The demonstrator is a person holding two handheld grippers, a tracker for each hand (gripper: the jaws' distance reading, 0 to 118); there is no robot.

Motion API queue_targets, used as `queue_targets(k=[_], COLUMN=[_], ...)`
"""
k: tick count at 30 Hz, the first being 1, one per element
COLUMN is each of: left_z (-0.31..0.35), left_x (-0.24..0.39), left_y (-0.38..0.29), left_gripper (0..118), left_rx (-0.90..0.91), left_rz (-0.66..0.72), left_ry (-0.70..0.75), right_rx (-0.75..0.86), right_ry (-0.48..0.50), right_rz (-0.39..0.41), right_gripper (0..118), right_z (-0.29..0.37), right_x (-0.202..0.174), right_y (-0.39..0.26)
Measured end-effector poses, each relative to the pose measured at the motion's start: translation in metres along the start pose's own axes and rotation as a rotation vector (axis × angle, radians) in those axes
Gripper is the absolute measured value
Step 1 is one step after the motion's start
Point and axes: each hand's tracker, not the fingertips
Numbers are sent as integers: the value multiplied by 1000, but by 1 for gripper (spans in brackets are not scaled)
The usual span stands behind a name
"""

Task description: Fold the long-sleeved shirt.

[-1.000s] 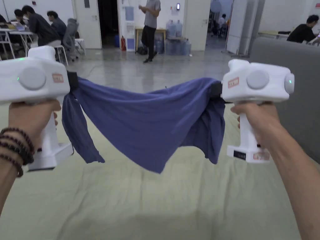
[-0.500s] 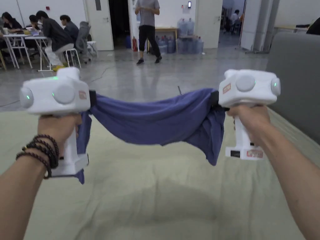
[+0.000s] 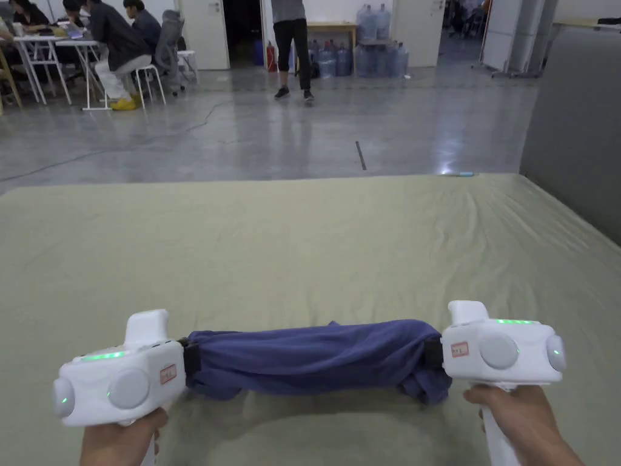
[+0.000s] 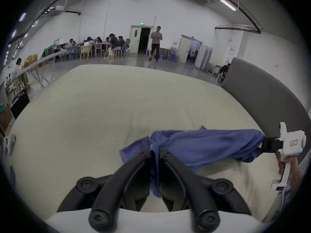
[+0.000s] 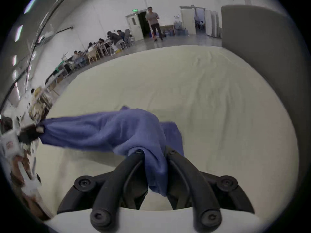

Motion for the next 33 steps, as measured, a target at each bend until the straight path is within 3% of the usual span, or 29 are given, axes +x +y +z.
queue_targets(k=[2, 6, 11, 14, 16, 17, 18, 19, 20, 22, 26, 27, 28, 29, 30, 31, 33], left_z=[31, 85, 127, 130, 135, 138, 141, 143, 156, 174, 199, 202, 203, 200, 201, 193, 185], left_x=[-3, -9, -14, -20, -20, -19, -18, -20, -19, -20, -25, -25, -27, -27, -27, -27, -29], left_y=[-34, -110, -194, -214, -212, -208, -202, -196, -195, -182, -154, -149, -146, -144, -146, -148, -153], left_gripper=[6, 6, 6, 6, 8, 22, 84, 118, 118, 118, 118, 115, 92, 39, 0, 0, 0], left_rx=[13, -23, -117, -158, -111, -94, -97, -113, -18, -16, 38, 34, 36, 38, 42, -2, -42], left_rz=[-16, -41, -63, -15, -1, 13, 18, 31, 68, 65, 63, 64, 63, 61, 55, 72, 60], left_ry=[8, 15, 13, 6, 3, 4, 9, 11, -61, -43, -22, -15, -15, -11, 5, 13, 28], right_rx=[0, -43, -122, -113, -40, -35, -26, -30, -22, 83, 98, 83, 99, 126, 148, 156, 136], right_ry=[-19, -17, -57, -60, -81, -59, -33, -12, 7, 45, 18, 22, 8, -4, -16, -60, -121], right_rz=[72, 99, 197, 188, 140, 85, -2, -74, -119, -144, -68, -40, -46, -42, -26, -10, -4], right_gripper=[18, 18, 18, 18, 18, 27, 66, 103, 118, 118, 118, 118, 113, 94, 30, 2, 2], right_z=[28, 79, 118, 123, 128, 128, 135, 141, 151, 185, 229, 235, 239, 239, 241, 239, 229], right_x=[-4, -10, -22, -27, -28, -23, -18, -14, -11, -8, -16, -17, -20, -24, -26, -29, -26], right_y=[-40, -125, -221, -242, -236, -228, -223, -218, -216, -202, -189, -187, -187, -186, -186, -185, -186])
